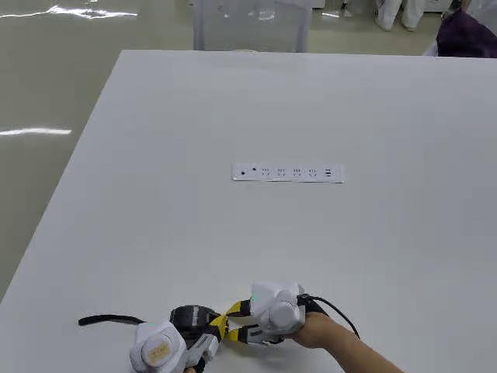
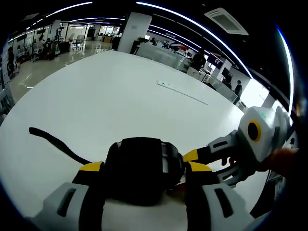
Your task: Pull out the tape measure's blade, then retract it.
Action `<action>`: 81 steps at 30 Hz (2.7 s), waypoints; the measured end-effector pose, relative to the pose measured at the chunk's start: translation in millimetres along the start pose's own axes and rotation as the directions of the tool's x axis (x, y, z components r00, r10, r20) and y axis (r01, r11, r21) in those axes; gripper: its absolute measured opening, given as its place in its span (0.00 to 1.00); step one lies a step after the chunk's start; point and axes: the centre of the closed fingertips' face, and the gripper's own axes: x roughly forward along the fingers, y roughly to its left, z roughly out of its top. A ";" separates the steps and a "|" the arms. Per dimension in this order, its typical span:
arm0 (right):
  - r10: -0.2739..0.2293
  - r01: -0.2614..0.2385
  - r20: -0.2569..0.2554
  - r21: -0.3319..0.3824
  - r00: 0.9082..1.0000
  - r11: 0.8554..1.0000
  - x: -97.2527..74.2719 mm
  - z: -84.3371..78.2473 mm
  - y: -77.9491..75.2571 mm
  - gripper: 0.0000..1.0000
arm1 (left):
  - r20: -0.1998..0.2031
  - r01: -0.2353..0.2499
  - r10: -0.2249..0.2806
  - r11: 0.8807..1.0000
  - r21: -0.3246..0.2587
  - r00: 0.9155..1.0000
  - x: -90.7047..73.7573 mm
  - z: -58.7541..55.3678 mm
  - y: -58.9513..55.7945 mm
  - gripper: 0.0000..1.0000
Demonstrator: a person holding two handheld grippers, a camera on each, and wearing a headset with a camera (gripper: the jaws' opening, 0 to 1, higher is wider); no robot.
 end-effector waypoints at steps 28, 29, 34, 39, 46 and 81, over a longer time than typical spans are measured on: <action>-0.199 0.188 0.052 0.164 0.979 0.968 -65.1 0.5 7.1 0.43 | -0.050 0.213 -0.210 0.900 0.379 0.976 -36.9 18.5 -19.0 0.77; -0.209 0.197 0.055 0.174 0.976 0.965 -68.5 0.6 7.8 0.44 | -0.057 0.218 -0.213 0.894 0.390 0.975 -38.5 17.9 -18.3 0.77; -0.265 0.247 0.063 0.207 0.962 0.946 -85.8 -3.4 12.8 0.49 | -0.078 0.246 -0.237 0.860 0.447 0.969 -46.0 16.9 -13.5 0.76; -0.303 0.282 0.056 0.238 0.951 0.929 -101.7 -7.8 22.0 0.53 | -0.103 0.266 -0.248 0.830 0.490 0.963 -51.7 14.1 -6.4 0.78; -0.350 0.323 0.055 0.276 0.935 0.905 -120.3 -12.8 35.1 0.61 | -0.131 0.301 -0.274 0.791 0.533 0.953 -66.2 11.7 5.1 0.81; -0.470 0.414 0.038 0.412 0.882 0.812 -204.4 -24.3 71.5 0.94 | -0.178 0.380 -0.343 0.721 0.579 0.922 -118.7 14.2 19.2 0.99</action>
